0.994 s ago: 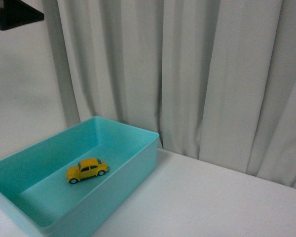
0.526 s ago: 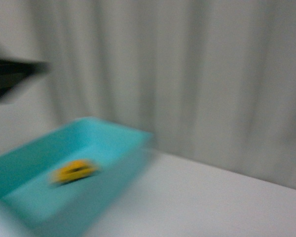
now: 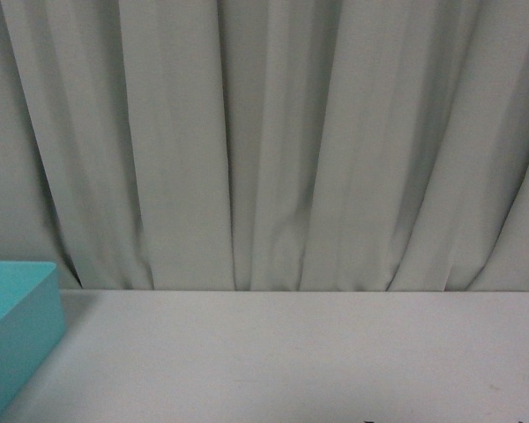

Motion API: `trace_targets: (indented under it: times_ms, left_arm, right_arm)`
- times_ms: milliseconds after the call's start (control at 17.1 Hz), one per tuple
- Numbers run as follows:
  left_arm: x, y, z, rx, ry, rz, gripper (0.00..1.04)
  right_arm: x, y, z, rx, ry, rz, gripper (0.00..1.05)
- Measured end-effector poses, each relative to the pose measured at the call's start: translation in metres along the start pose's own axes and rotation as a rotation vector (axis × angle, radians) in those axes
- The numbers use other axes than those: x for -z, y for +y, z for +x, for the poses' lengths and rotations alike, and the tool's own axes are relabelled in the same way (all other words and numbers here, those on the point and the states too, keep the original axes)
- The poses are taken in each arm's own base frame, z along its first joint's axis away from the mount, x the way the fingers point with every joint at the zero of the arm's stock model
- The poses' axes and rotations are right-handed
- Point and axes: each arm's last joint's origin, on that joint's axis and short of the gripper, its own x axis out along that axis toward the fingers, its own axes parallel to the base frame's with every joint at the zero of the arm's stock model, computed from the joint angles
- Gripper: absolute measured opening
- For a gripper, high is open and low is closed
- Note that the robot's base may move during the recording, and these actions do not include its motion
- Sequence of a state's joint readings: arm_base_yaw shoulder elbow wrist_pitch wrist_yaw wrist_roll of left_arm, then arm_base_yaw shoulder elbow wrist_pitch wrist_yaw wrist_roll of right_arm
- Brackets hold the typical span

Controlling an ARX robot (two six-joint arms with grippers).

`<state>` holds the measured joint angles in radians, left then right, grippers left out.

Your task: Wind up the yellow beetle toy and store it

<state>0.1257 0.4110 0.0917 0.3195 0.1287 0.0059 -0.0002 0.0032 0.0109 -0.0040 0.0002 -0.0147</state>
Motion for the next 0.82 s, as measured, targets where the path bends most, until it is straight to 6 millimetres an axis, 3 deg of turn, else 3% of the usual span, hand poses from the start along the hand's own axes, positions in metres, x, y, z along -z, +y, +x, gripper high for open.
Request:
trace_targets:
  times_ms: [175,701,818]
  left_arm:
    - [0.008,-0.014,-0.006,0.024,0.001,0.000,0.02]
    - [0.020,-0.012,-0.017,-0.004,-0.008,-0.002,0.02]
    - [0.022,-0.012,-0.028,-0.005,-0.007,-0.002,0.02]
  right_arm:
    - [0.000,0.000,0.000,0.000,0.000,0.000,0.98]
    - [0.000,0.000,0.000,0.000,0.000,0.000,0.98]
    - [0.000,0.000,0.000,0.000,0.000,0.000,0.98]
